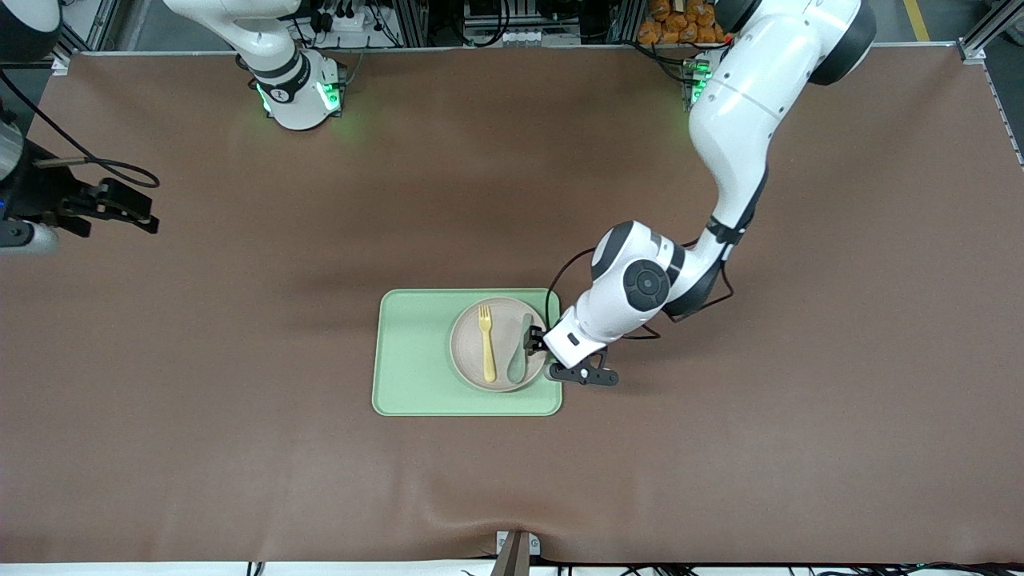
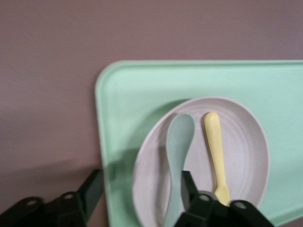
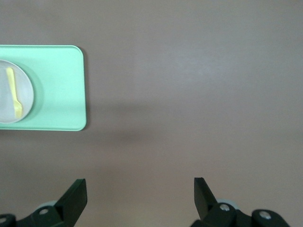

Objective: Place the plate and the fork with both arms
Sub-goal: 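Release the plate and lift the left gripper while the right gripper reaches in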

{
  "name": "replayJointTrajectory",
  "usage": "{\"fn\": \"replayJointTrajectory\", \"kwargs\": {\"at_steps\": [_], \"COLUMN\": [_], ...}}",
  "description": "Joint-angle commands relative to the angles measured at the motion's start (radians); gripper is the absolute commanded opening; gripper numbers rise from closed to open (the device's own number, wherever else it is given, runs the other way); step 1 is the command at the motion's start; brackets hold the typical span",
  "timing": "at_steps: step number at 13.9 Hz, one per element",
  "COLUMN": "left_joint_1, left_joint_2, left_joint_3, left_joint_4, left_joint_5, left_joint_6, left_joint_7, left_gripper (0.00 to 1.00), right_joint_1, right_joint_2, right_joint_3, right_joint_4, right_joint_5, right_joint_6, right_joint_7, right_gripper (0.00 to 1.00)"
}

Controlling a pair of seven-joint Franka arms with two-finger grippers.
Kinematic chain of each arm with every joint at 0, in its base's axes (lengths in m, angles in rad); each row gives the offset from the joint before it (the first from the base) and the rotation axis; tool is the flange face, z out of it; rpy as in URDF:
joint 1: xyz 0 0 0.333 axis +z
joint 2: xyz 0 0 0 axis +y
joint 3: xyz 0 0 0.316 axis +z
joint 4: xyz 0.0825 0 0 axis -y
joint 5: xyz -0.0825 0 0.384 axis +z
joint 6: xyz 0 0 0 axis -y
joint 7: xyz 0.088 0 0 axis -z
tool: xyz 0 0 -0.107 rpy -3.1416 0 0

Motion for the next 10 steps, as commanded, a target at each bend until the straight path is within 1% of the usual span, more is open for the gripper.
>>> {"fn": "replayJointTrajectory", "kwargs": {"at_steps": [1,2,4,5,6,7,10], "left_joint_1": [0.029,0.034,0.096,0.119,0.15,0.19,0.306], "left_joint_2": [-0.169,-0.21,-0.287,-0.327,-0.365,-0.402,-0.485], "left_joint_3": [0.042,0.044,0.055,0.053,0.053,0.053,0.044], "left_joint_4": [-0.03,-0.032,-0.033,-0.035,-0.035,-0.035,-0.033], "left_joint_5": [0.077,0.113,0.158,0.199,0.227,0.23,0.227], "left_joint_6": [-0.155,-0.195,-0.288,-0.336,-0.382,-0.426,-0.531], "left_joint_7": [-0.005,-0.01,0.011,0.042,0.083,0.114,0.165], "left_gripper": [1.0,1.0,1.0,1.0,1.0,1.0,1.0], "right_joint_1": [0.012,0.02,0.044,0.052,0.057,0.063,0.11], "right_joint_2": [0.088,0.128,0.213,0.248,0.279,0.3,0.362], "right_joint_3": [0.077,0.107,0.146,0.173,0.205,0.226,0.234], "right_joint_4": [0.098,0.138,0.225,0.253,0.27,0.273,0.275], "right_joint_5": [0.019,0.016,0.018,0.016,0.015,0.013,0.009], "right_joint_6": [-0.006,-0.005,-0.002,0.012,0.055,0.098,0.181], "right_joint_7": [0.093,0.113,0.203,0.236,0.257,0.283,0.366], "right_gripper": [1.0,1.0,1.0,1.0,1.0,1.0,1.0]}}
